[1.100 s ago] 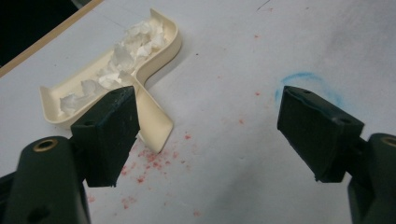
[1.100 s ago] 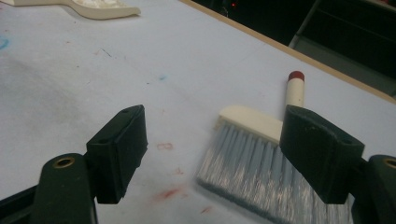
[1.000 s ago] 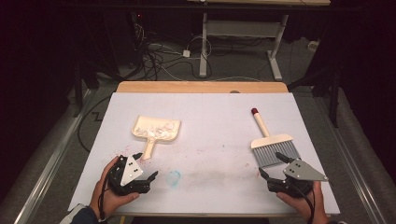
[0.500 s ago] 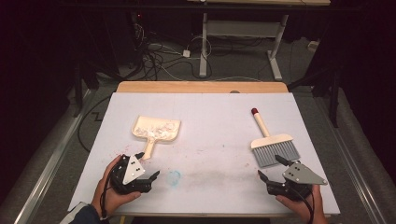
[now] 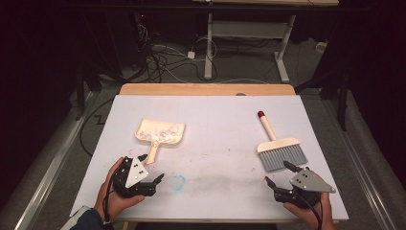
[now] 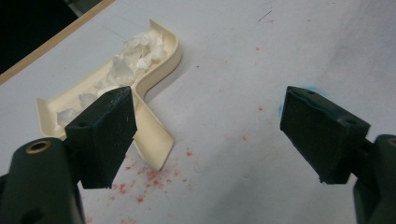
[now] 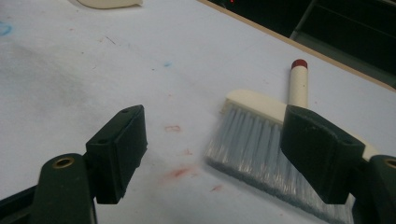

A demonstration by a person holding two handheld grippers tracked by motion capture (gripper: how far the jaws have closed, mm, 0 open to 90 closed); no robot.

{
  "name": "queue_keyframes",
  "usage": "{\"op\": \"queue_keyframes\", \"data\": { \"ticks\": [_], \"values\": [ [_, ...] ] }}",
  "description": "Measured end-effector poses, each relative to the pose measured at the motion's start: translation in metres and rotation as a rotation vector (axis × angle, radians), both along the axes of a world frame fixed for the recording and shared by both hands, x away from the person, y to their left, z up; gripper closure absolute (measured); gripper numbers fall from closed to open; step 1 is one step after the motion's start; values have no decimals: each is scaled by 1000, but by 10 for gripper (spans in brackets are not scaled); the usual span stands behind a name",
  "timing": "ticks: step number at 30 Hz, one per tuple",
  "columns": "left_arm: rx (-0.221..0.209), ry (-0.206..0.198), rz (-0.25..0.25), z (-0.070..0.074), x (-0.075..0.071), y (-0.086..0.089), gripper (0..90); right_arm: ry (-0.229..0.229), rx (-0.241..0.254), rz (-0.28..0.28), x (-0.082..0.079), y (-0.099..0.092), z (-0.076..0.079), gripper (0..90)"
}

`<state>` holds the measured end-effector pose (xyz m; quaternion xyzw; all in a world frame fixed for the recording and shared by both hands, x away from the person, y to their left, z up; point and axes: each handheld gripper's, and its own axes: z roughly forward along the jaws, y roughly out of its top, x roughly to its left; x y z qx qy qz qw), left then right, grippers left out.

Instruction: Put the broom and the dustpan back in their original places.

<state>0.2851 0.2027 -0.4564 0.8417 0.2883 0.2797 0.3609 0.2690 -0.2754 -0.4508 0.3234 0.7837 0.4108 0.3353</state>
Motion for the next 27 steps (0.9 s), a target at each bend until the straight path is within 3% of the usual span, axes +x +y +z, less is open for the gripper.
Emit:
{"op": "queue_keyframes", "data": {
  "ticks": [27],
  "values": [
    [26,12,-2,-3,2,-2,179,-3,1,4,1,-1,1,236]
  ]
}}
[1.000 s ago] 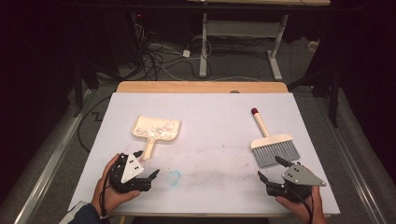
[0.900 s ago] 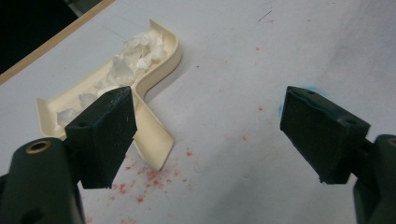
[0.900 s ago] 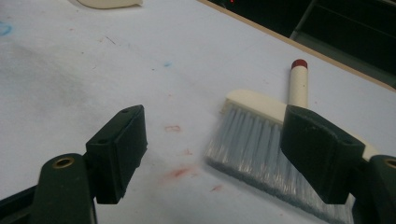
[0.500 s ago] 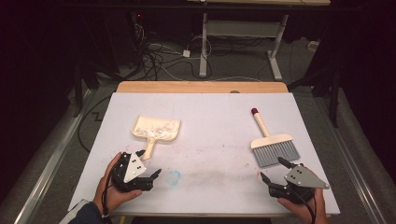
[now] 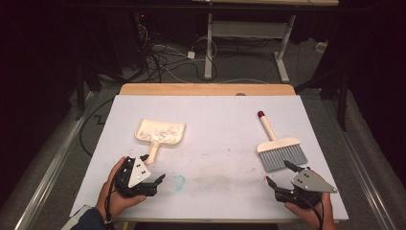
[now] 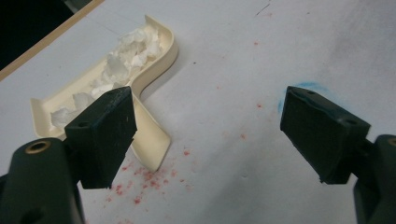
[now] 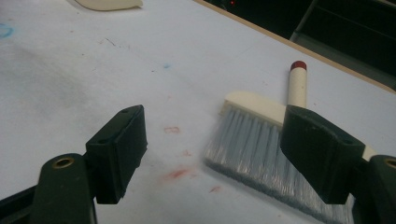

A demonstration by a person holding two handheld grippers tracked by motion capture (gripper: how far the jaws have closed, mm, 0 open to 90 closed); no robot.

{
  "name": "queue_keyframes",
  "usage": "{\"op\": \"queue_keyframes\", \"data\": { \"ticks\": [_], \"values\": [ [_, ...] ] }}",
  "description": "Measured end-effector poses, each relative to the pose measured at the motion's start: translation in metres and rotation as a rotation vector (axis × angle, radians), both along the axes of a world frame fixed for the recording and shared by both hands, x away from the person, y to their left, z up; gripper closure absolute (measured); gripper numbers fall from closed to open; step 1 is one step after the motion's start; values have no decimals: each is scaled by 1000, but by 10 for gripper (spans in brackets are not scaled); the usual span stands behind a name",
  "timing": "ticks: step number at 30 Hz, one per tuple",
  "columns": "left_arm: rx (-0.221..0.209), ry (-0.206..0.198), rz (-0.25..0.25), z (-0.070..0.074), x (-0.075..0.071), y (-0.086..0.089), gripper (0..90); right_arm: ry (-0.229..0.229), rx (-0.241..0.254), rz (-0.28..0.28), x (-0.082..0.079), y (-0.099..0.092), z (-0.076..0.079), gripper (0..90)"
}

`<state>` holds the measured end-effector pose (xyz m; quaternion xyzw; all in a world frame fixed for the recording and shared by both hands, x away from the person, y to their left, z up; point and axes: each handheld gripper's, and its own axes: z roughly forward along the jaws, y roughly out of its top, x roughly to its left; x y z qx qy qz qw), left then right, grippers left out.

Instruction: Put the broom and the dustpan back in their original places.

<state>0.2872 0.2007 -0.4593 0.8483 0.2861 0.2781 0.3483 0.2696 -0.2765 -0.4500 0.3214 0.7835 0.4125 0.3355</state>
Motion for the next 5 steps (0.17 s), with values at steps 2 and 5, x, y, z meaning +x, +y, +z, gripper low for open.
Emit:
{"op": "queue_keyframes", "data": {
  "ticks": [2,5],
  "values": [
    [-3,0,1,0,0,0,179,5,-1,-4,0,0,0,236],
    [0,1,-1,0,0,-1,179,7,-2,-5,0,0,0,236]
  ]
}}
